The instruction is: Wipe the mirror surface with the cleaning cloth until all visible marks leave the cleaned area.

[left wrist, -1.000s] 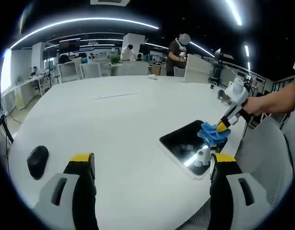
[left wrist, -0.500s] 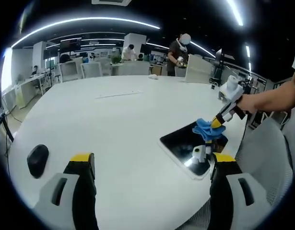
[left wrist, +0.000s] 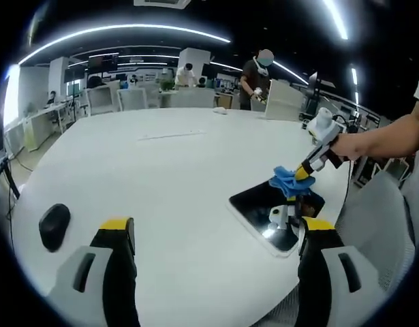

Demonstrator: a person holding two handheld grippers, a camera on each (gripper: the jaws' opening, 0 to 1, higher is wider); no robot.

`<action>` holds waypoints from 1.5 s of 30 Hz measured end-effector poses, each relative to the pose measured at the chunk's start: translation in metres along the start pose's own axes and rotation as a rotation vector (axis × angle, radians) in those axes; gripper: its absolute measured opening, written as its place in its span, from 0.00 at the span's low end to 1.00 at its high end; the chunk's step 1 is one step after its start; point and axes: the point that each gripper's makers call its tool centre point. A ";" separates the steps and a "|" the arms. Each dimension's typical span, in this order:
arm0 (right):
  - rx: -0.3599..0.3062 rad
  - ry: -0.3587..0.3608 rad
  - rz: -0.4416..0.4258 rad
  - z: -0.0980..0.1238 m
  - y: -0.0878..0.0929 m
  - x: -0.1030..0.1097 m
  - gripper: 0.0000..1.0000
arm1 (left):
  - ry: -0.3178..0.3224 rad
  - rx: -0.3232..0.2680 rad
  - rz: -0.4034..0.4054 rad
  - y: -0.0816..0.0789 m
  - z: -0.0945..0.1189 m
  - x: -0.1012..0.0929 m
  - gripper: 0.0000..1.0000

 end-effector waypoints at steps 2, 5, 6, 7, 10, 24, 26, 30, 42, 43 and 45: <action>0.000 0.001 0.005 0.000 -0.003 -0.001 0.00 | 0.000 0.001 -0.001 0.000 0.000 -0.001 0.99; 0.001 0.002 0.010 -0.001 -0.006 -0.003 0.00 | 0.000 0.001 0.001 -0.001 0.000 -0.003 0.99; 0.002 0.002 0.011 -0.001 -0.007 -0.005 0.00 | -0.001 0.001 0.001 -0.001 0.000 -0.002 0.99; 0.003 0.004 0.013 -0.002 -0.009 -0.006 0.00 | -0.002 0.001 0.002 -0.001 0.000 -0.002 0.99; 0.002 0.007 0.015 -0.003 -0.012 -0.007 0.00 | -0.004 0.001 0.003 -0.001 0.000 -0.001 0.99; 0.001 0.016 0.021 -0.006 -0.021 -0.013 0.00 | -0.012 0.000 0.008 0.000 -0.001 0.009 0.99; -0.002 0.016 0.024 -0.006 -0.021 -0.013 0.00 | -0.013 -0.001 0.006 0.000 -0.001 0.010 0.99; -0.011 0.016 0.021 -0.006 -0.021 -0.014 0.00 | -0.014 0.000 0.005 -0.001 -0.001 0.008 0.99; -0.072 0.013 -0.019 0.015 -0.027 -0.012 0.00 | -0.011 -0.009 -0.003 -0.008 0.000 0.007 0.99; -0.077 0.019 -0.012 0.020 -0.028 -0.013 0.00 | -0.013 -0.011 -0.002 -0.009 0.001 0.008 0.99; -0.103 0.020 -0.017 0.034 -0.030 -0.016 0.00 | -0.018 -0.017 0.004 -0.011 0.001 0.008 0.99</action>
Point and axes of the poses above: the point that each gripper's makers call its tool centre point, and the gripper's own axes: z roughly backward along the fingers, x roughly to its left, y roughly out of its underside, and after that the axes turned 13 degrees about -y, right-handed
